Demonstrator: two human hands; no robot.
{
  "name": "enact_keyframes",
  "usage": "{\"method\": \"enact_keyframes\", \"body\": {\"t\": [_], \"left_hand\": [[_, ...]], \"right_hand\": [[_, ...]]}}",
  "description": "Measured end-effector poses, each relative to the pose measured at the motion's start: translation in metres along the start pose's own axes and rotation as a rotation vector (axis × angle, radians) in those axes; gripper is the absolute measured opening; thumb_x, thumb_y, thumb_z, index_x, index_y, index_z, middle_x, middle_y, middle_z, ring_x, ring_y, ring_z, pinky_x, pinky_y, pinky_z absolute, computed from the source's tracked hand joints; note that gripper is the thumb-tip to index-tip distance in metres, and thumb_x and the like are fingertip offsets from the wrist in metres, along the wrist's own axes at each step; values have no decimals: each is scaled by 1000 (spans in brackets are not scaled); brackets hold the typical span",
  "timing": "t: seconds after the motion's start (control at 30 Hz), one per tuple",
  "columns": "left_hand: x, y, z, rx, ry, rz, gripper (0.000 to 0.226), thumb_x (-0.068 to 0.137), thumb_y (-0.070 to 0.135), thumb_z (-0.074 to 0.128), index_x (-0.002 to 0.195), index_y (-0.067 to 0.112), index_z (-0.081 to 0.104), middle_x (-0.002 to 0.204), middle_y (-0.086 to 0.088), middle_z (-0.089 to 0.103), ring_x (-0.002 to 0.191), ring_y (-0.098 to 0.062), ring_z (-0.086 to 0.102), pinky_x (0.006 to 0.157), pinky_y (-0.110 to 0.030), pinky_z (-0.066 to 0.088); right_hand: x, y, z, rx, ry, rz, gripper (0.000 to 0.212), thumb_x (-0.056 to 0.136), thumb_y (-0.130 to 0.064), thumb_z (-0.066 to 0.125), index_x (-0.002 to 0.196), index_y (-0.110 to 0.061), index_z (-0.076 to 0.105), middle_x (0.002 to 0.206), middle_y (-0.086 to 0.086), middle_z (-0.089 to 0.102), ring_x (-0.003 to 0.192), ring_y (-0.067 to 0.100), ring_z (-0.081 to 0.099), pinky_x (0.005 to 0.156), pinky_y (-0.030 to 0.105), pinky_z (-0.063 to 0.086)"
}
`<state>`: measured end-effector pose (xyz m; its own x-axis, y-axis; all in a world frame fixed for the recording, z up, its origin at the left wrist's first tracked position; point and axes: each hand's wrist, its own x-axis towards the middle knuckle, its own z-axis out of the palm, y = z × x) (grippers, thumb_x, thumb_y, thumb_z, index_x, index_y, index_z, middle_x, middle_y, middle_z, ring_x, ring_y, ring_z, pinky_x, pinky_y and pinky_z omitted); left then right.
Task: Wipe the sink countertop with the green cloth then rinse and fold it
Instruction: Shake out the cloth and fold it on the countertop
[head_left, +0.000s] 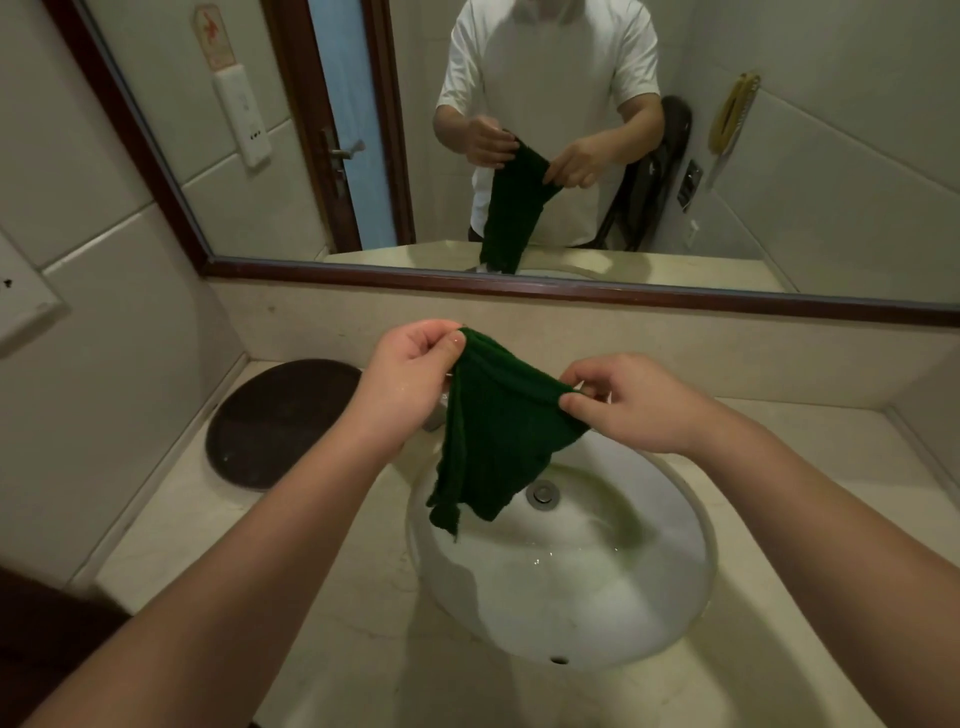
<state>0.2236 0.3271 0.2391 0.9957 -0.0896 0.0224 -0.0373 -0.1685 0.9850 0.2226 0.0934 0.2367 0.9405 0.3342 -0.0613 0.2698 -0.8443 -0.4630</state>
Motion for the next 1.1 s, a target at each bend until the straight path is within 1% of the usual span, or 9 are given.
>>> {"method": "enact_keyframes", "body": {"t": [0.1, 0.2, 0.3, 0.4, 0.53, 0.73, 0.87, 0.93, 1.1], "left_hand": [[-1, 0, -3, 5, 6, -4, 25, 101, 18, 46, 104, 15, 70, 98, -2, 75, 95, -14, 70, 90, -36, 55], [-1, 1, -10, -19, 49, -7, 25, 101, 19, 45, 103, 16, 70, 97, -1, 75, 93, -12, 70, 87, -34, 55], [0, 3, -16, -16, 83, -4, 26, 102, 18, 44, 101, 16, 70, 96, -1, 75, 91, -12, 71, 80, -29, 54], [1, 3, -21, -44, 122, -2, 26, 102, 18, 44, 99, 18, 70, 95, -1, 76, 94, -15, 71, 80, -30, 56], [0, 7, -26, -79, 145, 24, 27, 103, 16, 43, 101, 14, 70, 97, -2, 76, 93, -12, 72, 81, -29, 58], [1, 12, -31, -110, 121, 77, 28, 103, 14, 42, 103, 15, 70, 99, 0, 76, 97, -13, 71, 84, -33, 57], [3, 15, -39, -89, 149, 89, 28, 102, 15, 43, 100, 17, 70, 95, 3, 76, 92, -9, 71, 75, -27, 56], [4, 15, -45, -81, 173, 76, 27, 102, 15, 43, 95, 21, 69, 92, 6, 76, 89, -6, 70, 72, -24, 54], [8, 8, -68, -6, 264, 59, 25, 102, 16, 45, 100, 20, 69, 97, 4, 73, 92, -7, 67, 73, -24, 52]], "right_hand": [[-1, 0, -6, -157, 75, -107, 22, 92, -36, 55, 110, -29, 63, 88, -4, 67, 82, 13, 60, 76, 34, 50], [-2, 3, -12, -334, 261, -213, 23, 86, -39, 56, 108, -33, 62, 82, -7, 55, 85, 13, 48, 75, 30, 35], [0, 2, -19, -460, 349, -233, 22, 83, -38, 54, 102, -32, 63, 84, -11, 57, 86, 17, 46, 73, 33, 35], [1, -7, -22, -423, 486, -225, 23, 87, -32, 56, 108, -29, 65, 92, -12, 66, 88, 16, 53, 78, 36, 41], [6, -23, -24, -254, 621, -142, 30, 89, -29, 60, 119, -29, 64, 89, -14, 66, 85, 13, 55, 78, 33, 41], [20, -40, -24, -404, 572, -35, 20, 92, -32, 55, 107, -29, 69, 99, -6, 65, 94, 22, 53, 83, 41, 47], [28, -47, -19, -266, 631, -20, 12, 86, -26, 62, 96, -22, 68, 107, 2, 47, 98, 20, 48, 84, 32, 46], [35, -51, -18, -183, 588, 13, 13, 87, -26, 62, 98, -20, 67, 110, 2, 45, 100, 19, 49, 85, 32, 47], [56, -64, -13, 27, 474, 75, 7, 88, -29, 60, 88, -24, 65, 86, -5, 62, 83, 16, 60, 74, 36, 53]]}}
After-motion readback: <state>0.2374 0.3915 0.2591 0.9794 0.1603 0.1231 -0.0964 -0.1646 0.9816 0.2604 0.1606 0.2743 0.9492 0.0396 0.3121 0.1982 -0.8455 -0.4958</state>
